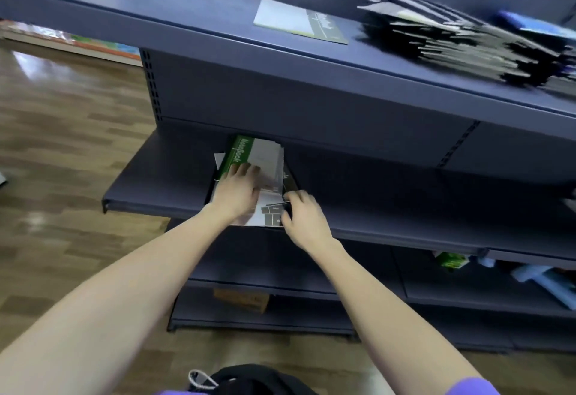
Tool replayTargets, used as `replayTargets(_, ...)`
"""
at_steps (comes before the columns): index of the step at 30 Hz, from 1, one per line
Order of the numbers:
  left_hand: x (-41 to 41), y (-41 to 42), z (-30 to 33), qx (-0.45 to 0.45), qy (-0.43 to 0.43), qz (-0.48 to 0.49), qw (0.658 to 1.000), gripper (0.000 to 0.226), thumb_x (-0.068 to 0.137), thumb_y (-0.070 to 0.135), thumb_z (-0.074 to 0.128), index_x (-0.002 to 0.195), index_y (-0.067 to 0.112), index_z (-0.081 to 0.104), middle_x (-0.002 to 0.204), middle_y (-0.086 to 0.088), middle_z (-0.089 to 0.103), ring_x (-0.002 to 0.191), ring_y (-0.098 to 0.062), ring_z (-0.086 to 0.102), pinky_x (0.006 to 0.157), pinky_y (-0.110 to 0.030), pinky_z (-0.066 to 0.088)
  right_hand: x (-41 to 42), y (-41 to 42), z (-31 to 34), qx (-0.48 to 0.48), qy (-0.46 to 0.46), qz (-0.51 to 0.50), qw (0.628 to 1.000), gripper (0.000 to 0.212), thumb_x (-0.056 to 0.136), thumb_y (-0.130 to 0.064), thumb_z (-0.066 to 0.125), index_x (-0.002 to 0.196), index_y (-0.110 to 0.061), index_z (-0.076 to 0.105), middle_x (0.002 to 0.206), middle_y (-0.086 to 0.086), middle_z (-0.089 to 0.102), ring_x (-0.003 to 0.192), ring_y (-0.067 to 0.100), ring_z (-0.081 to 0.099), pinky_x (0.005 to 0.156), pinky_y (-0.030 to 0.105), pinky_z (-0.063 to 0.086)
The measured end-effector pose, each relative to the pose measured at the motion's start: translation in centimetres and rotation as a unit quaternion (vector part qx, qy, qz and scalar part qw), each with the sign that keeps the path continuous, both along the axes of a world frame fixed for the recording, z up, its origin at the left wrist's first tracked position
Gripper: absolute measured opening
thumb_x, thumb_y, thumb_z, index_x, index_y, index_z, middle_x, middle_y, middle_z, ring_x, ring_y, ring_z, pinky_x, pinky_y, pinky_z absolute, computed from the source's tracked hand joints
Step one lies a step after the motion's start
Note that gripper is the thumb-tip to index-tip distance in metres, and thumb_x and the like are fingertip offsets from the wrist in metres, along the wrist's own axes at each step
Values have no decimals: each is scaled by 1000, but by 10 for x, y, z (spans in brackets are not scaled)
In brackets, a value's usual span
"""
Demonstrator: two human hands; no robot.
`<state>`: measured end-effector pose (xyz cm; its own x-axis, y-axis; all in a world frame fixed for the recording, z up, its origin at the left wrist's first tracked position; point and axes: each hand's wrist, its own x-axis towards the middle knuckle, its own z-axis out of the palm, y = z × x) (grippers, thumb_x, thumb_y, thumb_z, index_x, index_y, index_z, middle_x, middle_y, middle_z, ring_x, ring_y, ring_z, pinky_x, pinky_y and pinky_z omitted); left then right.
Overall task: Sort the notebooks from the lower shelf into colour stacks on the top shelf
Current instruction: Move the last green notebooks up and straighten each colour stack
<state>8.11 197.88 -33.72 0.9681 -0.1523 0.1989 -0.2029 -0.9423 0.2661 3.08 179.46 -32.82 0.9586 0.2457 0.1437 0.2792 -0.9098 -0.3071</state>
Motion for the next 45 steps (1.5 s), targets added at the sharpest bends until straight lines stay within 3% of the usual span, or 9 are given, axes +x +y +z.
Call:
replayTargets(6, 24, 11, -10, 56, -20, -37, 998, 44, 97, 47, 51, 126, 15, 60, 125, -7, 58, 122, -31, 48, 96, -40, 37, 23, 17, -1, 99, 44, -29, 994, 30, 95, -9, 51, 124, -5, 56, 122, 15, 54, 108, 32, 53, 90, 40, 46)
replayTargets(13, 24, 17, -19, 54, -114, -62, 990, 41, 93, 42, 45, 90, 11, 72, 86, -8, 65, 85, -35, 61, 71, -38, 47, 61, 29, 2, 211, 144, -164, 953, 30, 95, -13, 51, 124, -6, 53, 123, 14, 62, 111, 33, 59, 83, 31, 45)
replayTargets(17, 21, 16, -17, 52, -162, -50, 984, 14, 88, 20, 70, 83, 8, 68, 77, -10, 65, 74, -35, 61, 64, -36, 48, 73, 26, 5, 218, 187, -183, 940, 37, 96, -13, 50, 133, -7, 51, 130, 13, 59, 117, 32, 57, 95, 36, 48)
replayTargets(20, 18, 14, -14, 46, -173, -27, 983, 15, 82, 16, 78, 77, 7, 66, 70, -9, 66, 67, -34, 63, 58, -34, 49, 77, 28, 1, 224, 209, -192, 932, 34, 96, -20, 55, 127, -5, 52, 125, 13, 59, 113, 32, 59, 96, 40, 50)
replayTargets(27, 14, 9, -19, 57, -184, -9, 981, 16, 86, 22, 74, 78, 9, 67, 72, -8, 67, 71, -33, 63, 60, -34, 47, 93, 33, -15, 256, 219, -234, 912, 47, 90, -48, 63, 112, -6, 60, 109, 12, 66, 100, 32, 65, 87, 44, 55)
replayTargets(35, 16, 10, -23, 33, -197, -14, 980, 16, 83, 18, 76, 75, 9, 66, 69, -7, 66, 70, -32, 62, 60, -32, 47, 89, 35, -7, 268, 235, -227, 906, 37, 98, -34, 59, 119, -5, 62, 113, 10, 65, 105, 30, 63, 89, 39, 54)
replayTargets(39, 9, 9, -22, 1, -202, -27, 979, 24, 93, 24, 59, 75, 9, 64, 69, -8, 65, 71, -34, 62, 60, -35, 47, 82, 30, -6, 326, 241, -218, 888, 19, 100, -24, 58, 114, -11, 56, 108, 5, 59, 104, 25, 59, 97, 40, 50)
replayTargets(42, 2, 6, -21, 6, -167, -48, 985, 40, 93, 43, 44, 78, 12, 65, 76, -4, 66, 77, -32, 61, 63, -35, 47, 76, 22, -4, 360, 234, -224, 875, 4, 97, -13, 56, 96, -11, 59, 97, 6, 62, 90, 22, 58, 80, 35, 48)
replayTargets(45, -5, -4, -17, 15, -102, -74, 992, 40, 86, 54, 61, 87, 14, 67, 91, -4, 68, 93, -32, 59, 73, -38, 43, 66, 7, -4, 353, 216, -244, 877, 17, 89, -10, 54, 92, 0, 68, 80, 9, 64, 74, 24, 53, 63, 31, 40)
